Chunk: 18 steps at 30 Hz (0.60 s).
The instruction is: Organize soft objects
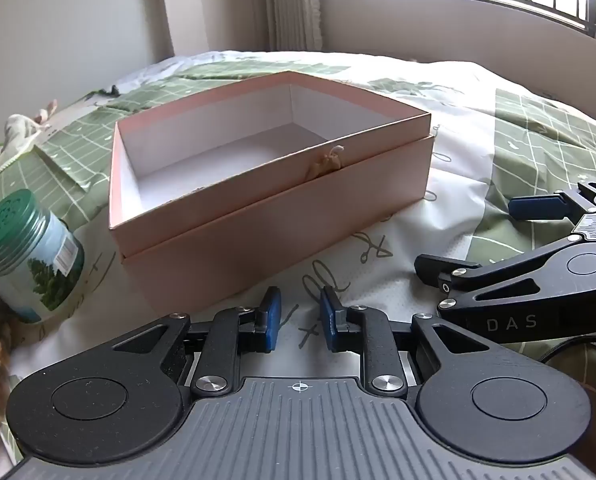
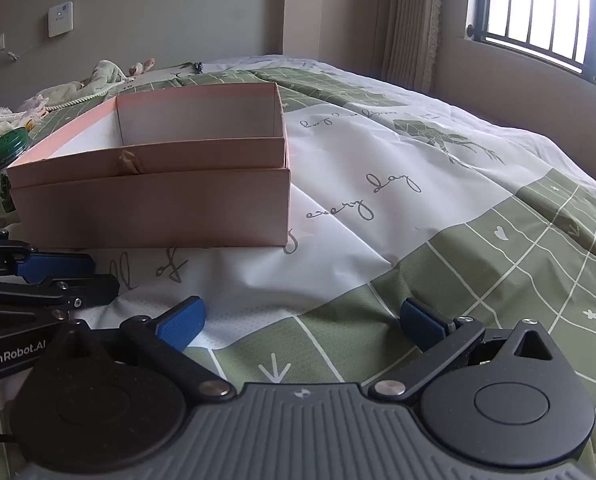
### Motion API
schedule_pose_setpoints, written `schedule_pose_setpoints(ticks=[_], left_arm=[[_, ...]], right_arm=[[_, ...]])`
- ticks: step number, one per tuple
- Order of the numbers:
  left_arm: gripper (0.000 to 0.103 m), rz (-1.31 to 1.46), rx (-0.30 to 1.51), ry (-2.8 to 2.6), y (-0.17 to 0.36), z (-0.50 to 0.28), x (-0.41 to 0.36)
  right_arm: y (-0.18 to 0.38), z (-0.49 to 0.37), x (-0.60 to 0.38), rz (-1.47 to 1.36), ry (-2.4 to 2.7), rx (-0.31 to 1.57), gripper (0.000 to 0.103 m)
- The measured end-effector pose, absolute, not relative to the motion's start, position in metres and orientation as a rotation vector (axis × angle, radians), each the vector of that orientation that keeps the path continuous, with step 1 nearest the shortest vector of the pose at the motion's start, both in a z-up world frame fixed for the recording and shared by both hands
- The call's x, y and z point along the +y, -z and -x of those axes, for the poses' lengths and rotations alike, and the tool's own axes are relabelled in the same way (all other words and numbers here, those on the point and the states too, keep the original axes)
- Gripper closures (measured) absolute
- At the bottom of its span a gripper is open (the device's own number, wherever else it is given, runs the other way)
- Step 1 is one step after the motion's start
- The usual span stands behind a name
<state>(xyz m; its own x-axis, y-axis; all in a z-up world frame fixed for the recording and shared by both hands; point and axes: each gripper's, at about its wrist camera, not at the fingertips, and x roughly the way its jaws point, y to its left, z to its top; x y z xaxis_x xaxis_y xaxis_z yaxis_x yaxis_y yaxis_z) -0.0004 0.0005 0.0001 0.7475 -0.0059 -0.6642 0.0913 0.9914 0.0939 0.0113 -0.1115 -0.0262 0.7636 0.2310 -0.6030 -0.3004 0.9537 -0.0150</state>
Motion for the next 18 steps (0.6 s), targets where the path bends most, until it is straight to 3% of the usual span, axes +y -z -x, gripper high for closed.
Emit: schedule_pose_setpoints(ticks=[18], left_arm=[[0.078,-0.134,0.723,0.05,-0.0005,-0.0007,0.0]], right_arm=[[0.0271,-0.0135,-0.1083,0.116,-0.267,0.639,0.0]])
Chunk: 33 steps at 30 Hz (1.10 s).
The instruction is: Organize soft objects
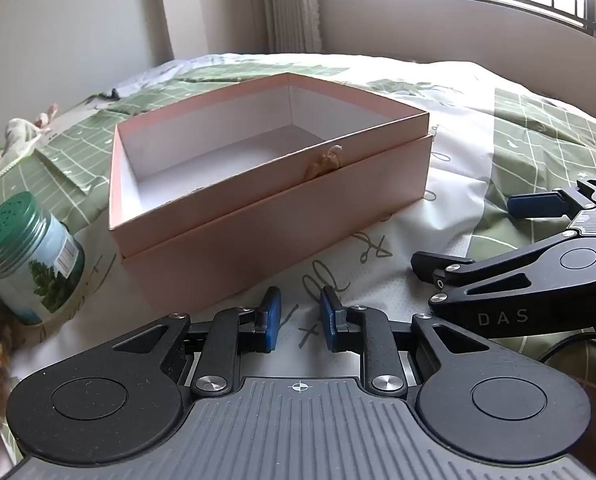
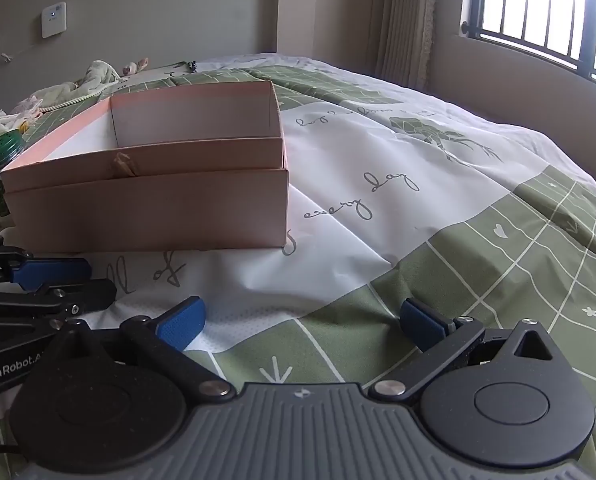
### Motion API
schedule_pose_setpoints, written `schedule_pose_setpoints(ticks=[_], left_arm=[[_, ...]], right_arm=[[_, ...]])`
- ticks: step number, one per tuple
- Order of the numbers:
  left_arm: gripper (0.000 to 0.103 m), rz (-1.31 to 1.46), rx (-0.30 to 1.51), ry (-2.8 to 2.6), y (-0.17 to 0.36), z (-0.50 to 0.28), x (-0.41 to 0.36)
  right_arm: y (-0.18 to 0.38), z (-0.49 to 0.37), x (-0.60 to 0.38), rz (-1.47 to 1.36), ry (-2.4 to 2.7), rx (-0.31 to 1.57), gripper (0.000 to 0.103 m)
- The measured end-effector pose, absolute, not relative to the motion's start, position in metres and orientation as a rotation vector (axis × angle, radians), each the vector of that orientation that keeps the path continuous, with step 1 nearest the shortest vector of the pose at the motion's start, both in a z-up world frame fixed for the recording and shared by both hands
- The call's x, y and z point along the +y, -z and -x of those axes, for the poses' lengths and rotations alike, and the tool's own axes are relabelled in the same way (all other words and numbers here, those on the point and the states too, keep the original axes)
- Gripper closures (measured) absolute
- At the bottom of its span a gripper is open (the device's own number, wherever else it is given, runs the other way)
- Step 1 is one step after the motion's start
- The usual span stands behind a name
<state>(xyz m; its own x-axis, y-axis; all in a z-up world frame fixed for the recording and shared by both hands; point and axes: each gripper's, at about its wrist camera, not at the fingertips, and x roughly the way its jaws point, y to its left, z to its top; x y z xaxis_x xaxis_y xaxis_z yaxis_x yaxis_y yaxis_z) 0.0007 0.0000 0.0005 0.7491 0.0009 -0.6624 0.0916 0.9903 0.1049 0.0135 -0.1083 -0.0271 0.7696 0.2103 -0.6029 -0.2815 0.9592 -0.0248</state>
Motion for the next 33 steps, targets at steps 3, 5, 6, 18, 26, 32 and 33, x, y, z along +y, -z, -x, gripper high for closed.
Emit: schedule_pose_setpoints(ticks=[3,5,6,18,26,32,33], left_arm=[[0.078,-0.136,0.723,0.051,-0.0007,-0.0021,0.0004],[0.078,-0.135,0.721,0.049,-0.0012,0.0004,-0.001],[0.078,-0.136,0.721,0.049,-0.0014,0.0003,-0.0011],[0.078,-0.126,0.72,0.05,-0.0015,0.0001,-0.0003],[0.078,-0.134,0.718,0.049,-0.0007,0.0009,-0.0007],[0.078,-0.135,0.717,0.049,-0.0006,0.001,-0.001],[0.078,-0.135,0.717,0.049,-0.0006,0.0009,-0.0009]], right_arm=[[0.0272,-0.0128,-0.1094,0.11,-0.269,0.637,0.0],[0.0268,-0.0126,-0.1096,0.111,-0.269,0.637,0.0],[0.0267,-0.0123,-0.1097,0.111,-0.27,0.636,0.0],[0.0267,-0.0128,-0.11,0.113,-0.269,0.639,0.0],[0.0261,-0.0128,-0.1085,0.111,-0.269,0.638,0.0],[0.0262,-0.0126,-0.1089,0.112,-0.269,0.638,0.0],[0.0262,-0.0125,-0.1087,0.111,-0.269,0.638,0.0]])
